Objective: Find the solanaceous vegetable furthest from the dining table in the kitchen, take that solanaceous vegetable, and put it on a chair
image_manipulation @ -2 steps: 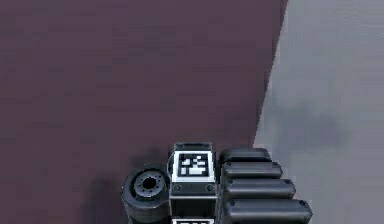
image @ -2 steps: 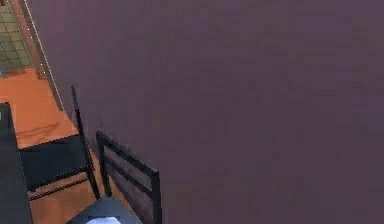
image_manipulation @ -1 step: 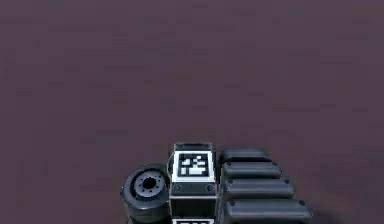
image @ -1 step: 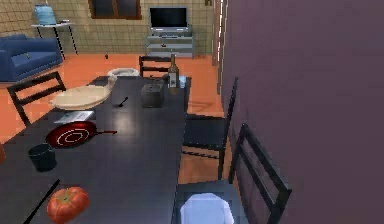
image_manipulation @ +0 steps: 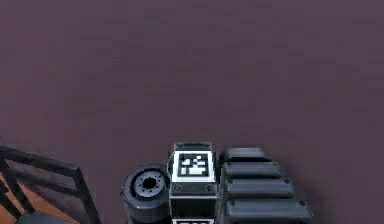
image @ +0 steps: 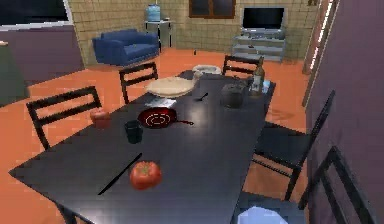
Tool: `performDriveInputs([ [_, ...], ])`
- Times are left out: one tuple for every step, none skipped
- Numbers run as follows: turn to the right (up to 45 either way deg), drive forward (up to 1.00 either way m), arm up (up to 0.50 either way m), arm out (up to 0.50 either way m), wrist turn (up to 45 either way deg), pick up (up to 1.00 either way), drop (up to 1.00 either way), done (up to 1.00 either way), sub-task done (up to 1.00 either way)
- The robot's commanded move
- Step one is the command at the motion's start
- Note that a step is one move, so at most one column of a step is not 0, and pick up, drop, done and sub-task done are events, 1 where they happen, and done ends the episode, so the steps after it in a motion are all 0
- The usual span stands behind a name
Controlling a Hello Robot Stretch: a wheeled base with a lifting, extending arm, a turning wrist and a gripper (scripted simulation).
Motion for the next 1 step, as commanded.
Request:
performDriveInputs([
  [45.0, 0.0, 0.0, 0.0, 0.0, 0.0, 0.0, 0.0, 0.0],
])
